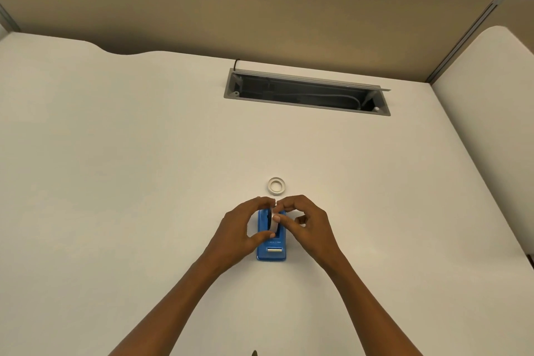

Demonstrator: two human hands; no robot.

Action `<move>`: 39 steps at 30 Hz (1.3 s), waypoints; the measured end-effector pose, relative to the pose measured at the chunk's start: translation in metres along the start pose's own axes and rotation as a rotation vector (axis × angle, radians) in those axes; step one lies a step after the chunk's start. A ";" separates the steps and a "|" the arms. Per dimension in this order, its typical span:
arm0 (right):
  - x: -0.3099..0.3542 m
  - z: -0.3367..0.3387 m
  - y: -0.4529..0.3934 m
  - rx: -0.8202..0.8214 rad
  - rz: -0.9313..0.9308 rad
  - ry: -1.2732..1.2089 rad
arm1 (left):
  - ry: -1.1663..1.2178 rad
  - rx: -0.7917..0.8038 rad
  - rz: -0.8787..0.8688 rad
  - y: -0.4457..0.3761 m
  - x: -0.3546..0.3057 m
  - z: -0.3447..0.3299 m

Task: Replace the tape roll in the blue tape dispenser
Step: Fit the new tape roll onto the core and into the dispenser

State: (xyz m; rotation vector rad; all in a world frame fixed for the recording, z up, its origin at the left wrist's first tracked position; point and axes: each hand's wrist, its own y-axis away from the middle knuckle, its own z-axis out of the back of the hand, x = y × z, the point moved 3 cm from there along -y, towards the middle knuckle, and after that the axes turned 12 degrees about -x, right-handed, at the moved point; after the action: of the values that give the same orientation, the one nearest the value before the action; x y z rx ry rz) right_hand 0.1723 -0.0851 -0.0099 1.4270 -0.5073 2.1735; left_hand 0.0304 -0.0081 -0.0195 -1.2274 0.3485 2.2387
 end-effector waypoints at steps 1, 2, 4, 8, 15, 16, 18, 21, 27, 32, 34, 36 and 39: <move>-0.001 0.000 0.000 -0.004 0.008 0.004 | 0.004 -0.002 -0.004 -0.001 -0.001 0.001; -0.002 0.000 0.001 -0.005 0.014 0.006 | 0.010 -0.004 -0.009 -0.001 -0.001 0.001; -0.004 0.001 0.002 -0.001 0.024 0.006 | 0.018 0.000 -0.017 -0.002 -0.002 0.003; -0.006 0.001 0.004 0.025 0.020 0.016 | 0.020 0.012 -0.018 -0.003 0.000 0.002; -0.009 -0.004 0.004 0.032 0.022 0.079 | 0.081 -0.046 -0.056 -0.004 -0.005 0.007; -0.009 -0.004 0.004 0.032 0.026 0.075 | 0.078 -0.042 -0.057 -0.004 -0.004 0.007; -0.010 -0.005 0.004 0.034 0.026 0.071 | 0.072 -0.041 -0.055 -0.003 -0.003 0.006; -0.012 -0.006 0.002 0.032 0.009 0.069 | 0.084 -0.046 -0.039 -0.002 -0.003 0.005; -0.011 -0.005 0.004 0.050 0.009 0.002 | 0.081 -0.048 -0.033 0.000 -0.003 0.001; -0.008 -0.004 0.011 0.008 0.000 -0.043 | 0.089 -0.051 -0.021 -0.001 -0.005 0.002; -0.007 -0.004 0.012 0.005 0.036 -0.042 | 0.103 -0.056 -0.029 0.000 -0.005 0.002; -0.006 -0.004 0.012 0.009 0.046 -0.044 | 0.109 -0.064 -0.027 0.000 -0.006 0.002; -0.009 -0.004 0.011 0.010 0.034 -0.043 | 0.113 -0.067 -0.029 0.001 -0.005 0.001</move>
State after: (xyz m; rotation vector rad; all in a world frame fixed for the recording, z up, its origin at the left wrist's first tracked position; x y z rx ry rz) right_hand 0.1661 -0.0935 -0.0197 1.4835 -0.5401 2.1792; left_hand 0.0317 -0.0103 -0.0146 -1.3890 0.2985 2.1775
